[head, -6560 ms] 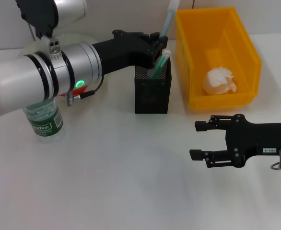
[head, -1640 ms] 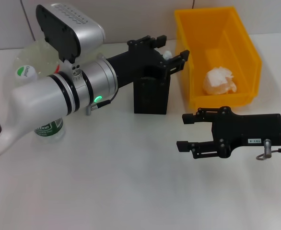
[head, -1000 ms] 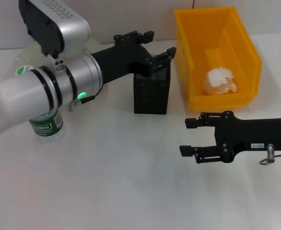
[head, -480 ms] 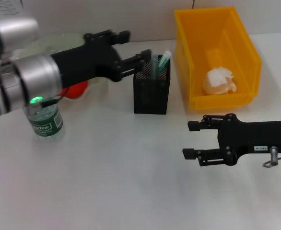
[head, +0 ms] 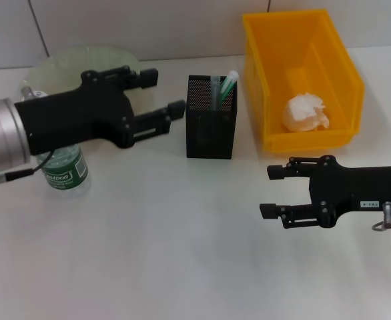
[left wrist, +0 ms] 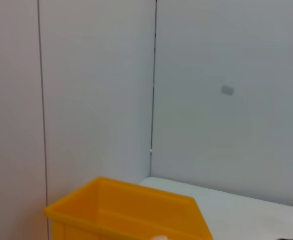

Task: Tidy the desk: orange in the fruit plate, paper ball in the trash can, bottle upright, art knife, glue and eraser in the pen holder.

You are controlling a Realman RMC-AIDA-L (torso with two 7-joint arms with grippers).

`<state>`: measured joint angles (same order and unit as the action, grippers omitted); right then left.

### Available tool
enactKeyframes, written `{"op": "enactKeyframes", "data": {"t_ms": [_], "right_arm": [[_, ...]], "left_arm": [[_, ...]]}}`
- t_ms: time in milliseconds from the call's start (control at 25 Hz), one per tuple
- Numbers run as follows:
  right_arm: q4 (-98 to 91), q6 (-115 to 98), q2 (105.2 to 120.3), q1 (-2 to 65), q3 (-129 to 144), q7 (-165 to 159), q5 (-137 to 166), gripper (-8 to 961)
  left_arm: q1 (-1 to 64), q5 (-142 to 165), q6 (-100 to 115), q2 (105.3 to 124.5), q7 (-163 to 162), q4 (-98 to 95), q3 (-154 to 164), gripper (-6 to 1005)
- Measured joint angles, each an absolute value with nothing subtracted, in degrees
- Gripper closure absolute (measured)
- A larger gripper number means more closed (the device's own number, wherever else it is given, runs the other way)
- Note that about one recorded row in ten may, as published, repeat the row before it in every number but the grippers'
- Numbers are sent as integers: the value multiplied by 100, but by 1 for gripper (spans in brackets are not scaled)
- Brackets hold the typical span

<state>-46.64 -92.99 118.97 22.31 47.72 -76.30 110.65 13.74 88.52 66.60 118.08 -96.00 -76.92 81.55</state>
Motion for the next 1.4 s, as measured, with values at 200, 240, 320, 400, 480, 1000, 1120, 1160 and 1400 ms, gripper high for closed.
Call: {"op": "enactKeyframes", "data": {"t_ms": [200, 240, 320, 400, 480, 1000, 1120, 1160, 1400], "right_arm": [[-4809, -9335, 11888, 2218, 4794, -7723, 11066, 187], [-4853, -9360, 11883, 2215, 4801, -7754, 11065, 187], [-4956, -9427, 11873, 2205, 4806, -7810, 11066, 187], [-5146, -9539, 11868, 2197, 4819, -7950, 11081, 187], [-5203, -9566, 11868, 2194, 4823, -7991, 11094, 187], [-5407, -9626, 11909, 2401, 5340, -8230, 11224, 187], [-5375, -9609, 11921, 2532, 5457, -8282, 11224, 187], [-5362, -9599, 11927, 2603, 5498, -8324, 11224, 187], [-5340, -9572, 11928, 2710, 5590, -8387, 11224, 187]], "left_arm": [[1352, 9227, 7234, 11805, -9850, -7651, 7736, 333], [1345, 9324, 7316, 11805, -9874, -7638, 7664, 333], [1330, 9463, 7433, 11804, -9885, -7597, 7565, 333], [1318, 9562, 7584, 11804, -9886, -7514, 7460, 332], [1313, 9606, 7752, 11803, -9887, -7434, 7362, 332], [1299, 9667, 8386, 11803, -9827, -7181, 7281, 332], [1335, 9763, 8408, 11803, -9797, -6995, 7302, 332], [1335, 9763, 8408, 11803, -9797, -6995, 7302, 332], [1402, 9933, 8421, 11820, -9721, -6774, 7345, 333]]}}
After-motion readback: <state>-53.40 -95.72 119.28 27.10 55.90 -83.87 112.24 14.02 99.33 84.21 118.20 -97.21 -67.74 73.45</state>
